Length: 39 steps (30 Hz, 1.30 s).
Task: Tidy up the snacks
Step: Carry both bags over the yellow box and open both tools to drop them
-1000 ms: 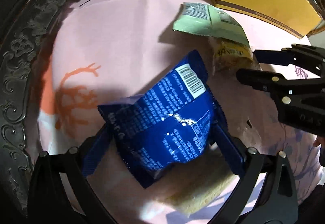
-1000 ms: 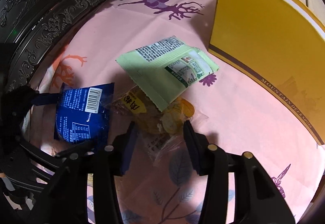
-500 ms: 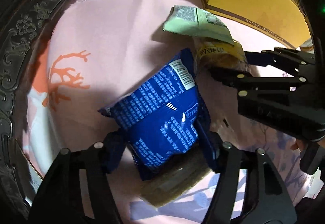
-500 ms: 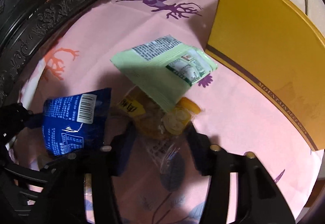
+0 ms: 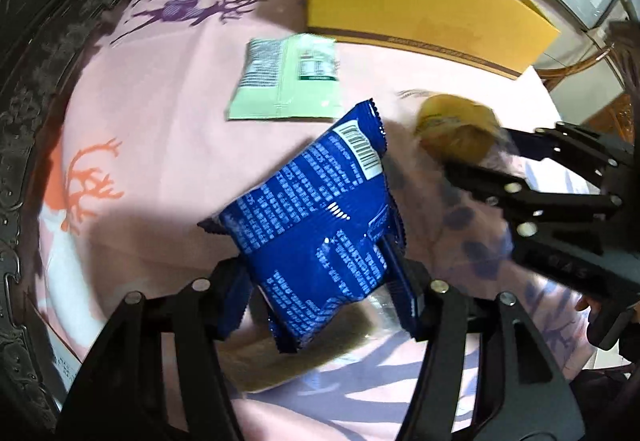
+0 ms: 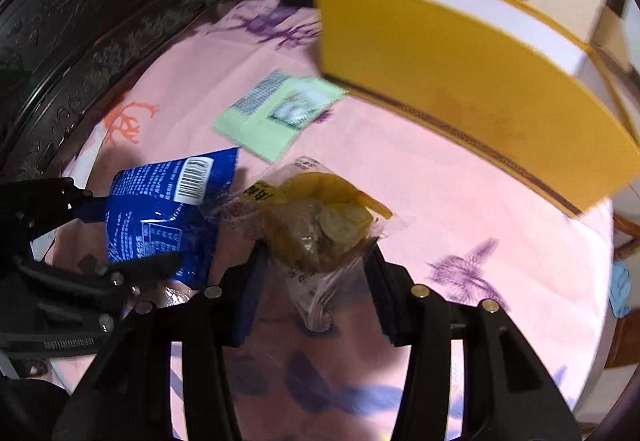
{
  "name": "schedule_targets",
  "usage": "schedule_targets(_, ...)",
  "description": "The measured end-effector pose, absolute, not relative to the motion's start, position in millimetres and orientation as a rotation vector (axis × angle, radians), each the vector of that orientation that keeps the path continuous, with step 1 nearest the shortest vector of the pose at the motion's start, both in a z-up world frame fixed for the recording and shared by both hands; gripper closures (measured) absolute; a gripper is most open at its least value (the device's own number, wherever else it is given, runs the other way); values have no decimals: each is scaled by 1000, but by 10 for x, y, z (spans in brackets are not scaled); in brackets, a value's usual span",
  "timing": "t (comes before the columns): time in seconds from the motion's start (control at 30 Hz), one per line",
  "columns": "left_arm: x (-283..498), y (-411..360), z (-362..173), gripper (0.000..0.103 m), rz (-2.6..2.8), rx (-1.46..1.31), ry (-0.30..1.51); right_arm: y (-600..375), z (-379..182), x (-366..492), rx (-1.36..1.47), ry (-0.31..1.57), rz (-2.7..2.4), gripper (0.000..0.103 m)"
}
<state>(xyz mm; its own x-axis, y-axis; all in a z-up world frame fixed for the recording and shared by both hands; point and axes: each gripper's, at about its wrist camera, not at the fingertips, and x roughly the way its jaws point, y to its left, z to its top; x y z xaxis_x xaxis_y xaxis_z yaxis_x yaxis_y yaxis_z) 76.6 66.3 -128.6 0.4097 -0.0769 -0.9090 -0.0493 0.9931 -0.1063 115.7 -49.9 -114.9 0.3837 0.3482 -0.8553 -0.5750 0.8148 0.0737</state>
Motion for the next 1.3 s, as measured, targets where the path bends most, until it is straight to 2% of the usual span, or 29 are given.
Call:
schedule_targets(0.3, 1114, 366, -822, 43, -57, -139, 1061, -1151, -711, 1278, -129, 927, 451, 54)
schedule_targets(0.7, 2293, 27, 72, 42, 1, -142, 881, -1604, 138, 1984, -37, 757, 327, 54)
schedule_targets(0.9, 2745, 9, 136, 42, 26, -165, 886, -1656, 235, 2349, -3, 758, 291, 54)
schedule_targets(1.17, 2950, 8, 109, 42, 26, -160, 897, -1646, 254, 2672, -19, 765, 276, 54)
schedule_targets(1.3, 3044, 58, 82, 37, 38, -166, 920, -1632, 250, 2763, -8, 772, 273, 53)
